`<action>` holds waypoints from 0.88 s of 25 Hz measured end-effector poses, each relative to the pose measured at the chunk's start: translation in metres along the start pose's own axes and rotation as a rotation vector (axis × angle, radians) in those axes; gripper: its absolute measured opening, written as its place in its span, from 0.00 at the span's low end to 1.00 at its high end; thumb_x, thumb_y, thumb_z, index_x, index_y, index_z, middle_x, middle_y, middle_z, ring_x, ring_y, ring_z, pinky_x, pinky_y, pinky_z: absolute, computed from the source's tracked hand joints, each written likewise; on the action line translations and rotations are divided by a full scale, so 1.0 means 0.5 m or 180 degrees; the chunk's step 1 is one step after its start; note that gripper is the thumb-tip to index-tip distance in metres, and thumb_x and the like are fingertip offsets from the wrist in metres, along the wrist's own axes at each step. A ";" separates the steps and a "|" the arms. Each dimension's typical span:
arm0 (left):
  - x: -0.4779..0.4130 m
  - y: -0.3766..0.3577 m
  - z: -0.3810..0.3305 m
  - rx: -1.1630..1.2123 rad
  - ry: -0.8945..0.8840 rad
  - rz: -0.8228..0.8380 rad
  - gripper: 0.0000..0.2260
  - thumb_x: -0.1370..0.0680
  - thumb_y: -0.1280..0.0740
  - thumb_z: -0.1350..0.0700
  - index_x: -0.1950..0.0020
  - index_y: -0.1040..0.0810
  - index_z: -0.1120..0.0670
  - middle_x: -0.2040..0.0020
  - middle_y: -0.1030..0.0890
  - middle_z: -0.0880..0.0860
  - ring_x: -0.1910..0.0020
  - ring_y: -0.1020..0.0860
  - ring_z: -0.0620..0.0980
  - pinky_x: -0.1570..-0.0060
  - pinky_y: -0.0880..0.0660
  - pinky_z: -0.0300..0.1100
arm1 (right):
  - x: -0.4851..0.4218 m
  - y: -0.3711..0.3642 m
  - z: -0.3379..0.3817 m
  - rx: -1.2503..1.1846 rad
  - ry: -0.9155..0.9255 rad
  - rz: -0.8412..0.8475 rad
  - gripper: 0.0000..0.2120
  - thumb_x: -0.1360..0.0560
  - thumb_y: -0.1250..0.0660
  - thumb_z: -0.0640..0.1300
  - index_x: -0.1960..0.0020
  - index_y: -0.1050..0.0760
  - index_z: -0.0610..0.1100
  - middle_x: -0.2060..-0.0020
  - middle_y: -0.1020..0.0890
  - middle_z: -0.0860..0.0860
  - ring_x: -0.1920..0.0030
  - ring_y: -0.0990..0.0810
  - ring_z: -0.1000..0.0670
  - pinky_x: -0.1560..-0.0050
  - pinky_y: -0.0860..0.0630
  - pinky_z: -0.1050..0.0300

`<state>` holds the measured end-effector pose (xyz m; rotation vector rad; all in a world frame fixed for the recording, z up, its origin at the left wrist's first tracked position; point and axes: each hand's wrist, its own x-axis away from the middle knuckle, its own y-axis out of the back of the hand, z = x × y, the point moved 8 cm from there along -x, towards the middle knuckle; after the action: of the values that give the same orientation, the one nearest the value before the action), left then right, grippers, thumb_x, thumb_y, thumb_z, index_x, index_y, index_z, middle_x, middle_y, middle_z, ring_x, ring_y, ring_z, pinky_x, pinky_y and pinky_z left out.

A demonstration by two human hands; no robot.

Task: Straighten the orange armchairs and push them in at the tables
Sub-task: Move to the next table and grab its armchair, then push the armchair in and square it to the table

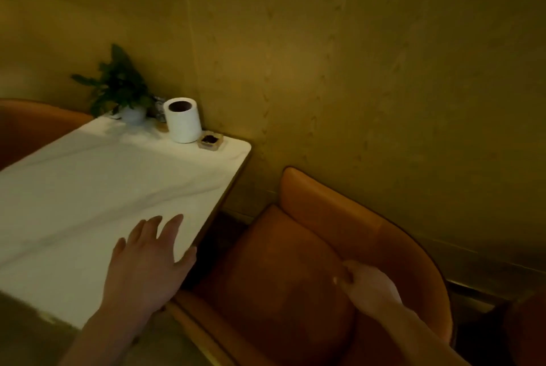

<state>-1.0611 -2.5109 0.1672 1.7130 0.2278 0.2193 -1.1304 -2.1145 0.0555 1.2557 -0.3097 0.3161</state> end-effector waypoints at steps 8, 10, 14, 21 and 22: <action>0.369 -0.069 -0.080 0.0197 0.1881 -0.0658 0.29 0.24 0.38 0.38 0.26 0.32 0.49 0.30 0.27 0.57 0.32 0.29 0.62 0.37 0.29 0.61 | -0.120 -0.074 -0.093 0.0608 0.1098 0.0764 0.30 0.20 0.42 0.63 0.22 0.41 0.53 0.25 0.32 0.52 0.26 0.32 0.49 0.30 0.32 0.52; 0.414 -0.150 -0.138 0.0361 0.2164 -0.0601 0.29 0.24 0.37 0.38 0.25 0.34 0.48 0.28 0.29 0.55 0.29 0.31 0.59 0.35 0.30 0.60 | -0.114 -0.113 -0.118 0.0729 0.1264 0.0856 0.30 0.20 0.42 0.63 0.21 0.41 0.53 0.25 0.32 0.52 0.27 0.32 0.49 0.31 0.31 0.53; 0.387 -0.361 -0.258 0.1158 0.2590 -0.0409 0.30 0.22 0.41 0.38 0.22 0.40 0.46 0.24 0.35 0.52 0.25 0.37 0.56 0.31 0.33 0.57 | -0.112 -0.186 -0.174 0.0805 0.1357 0.0965 0.31 0.20 0.43 0.63 0.21 0.41 0.52 0.25 0.32 0.52 0.27 0.32 0.50 0.30 0.32 0.52; 0.334 -0.683 -0.444 0.0623 0.1431 0.0783 0.31 0.24 0.49 0.37 0.21 0.43 0.42 0.22 0.38 0.48 0.21 0.46 0.53 0.23 0.49 0.55 | -0.098 -0.263 -0.254 0.0931 0.1672 0.0801 0.29 0.20 0.42 0.63 0.23 0.37 0.53 0.26 0.30 0.52 0.28 0.32 0.50 0.31 0.31 0.53; 0.336 -0.700 -0.448 0.0526 0.1430 0.0839 0.31 0.24 0.51 0.36 0.21 0.43 0.42 0.22 0.38 0.48 0.21 0.47 0.53 0.23 0.53 0.57 | -0.097 -0.259 -0.253 0.0935 0.1740 0.0712 0.28 0.19 0.43 0.63 0.23 0.37 0.53 0.26 0.31 0.53 0.27 0.32 0.50 0.31 0.31 0.53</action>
<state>-0.9703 -2.1994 -0.1417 1.8395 0.3570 0.8025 -1.1164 -2.0324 -0.1125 1.3666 0.0725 0.9019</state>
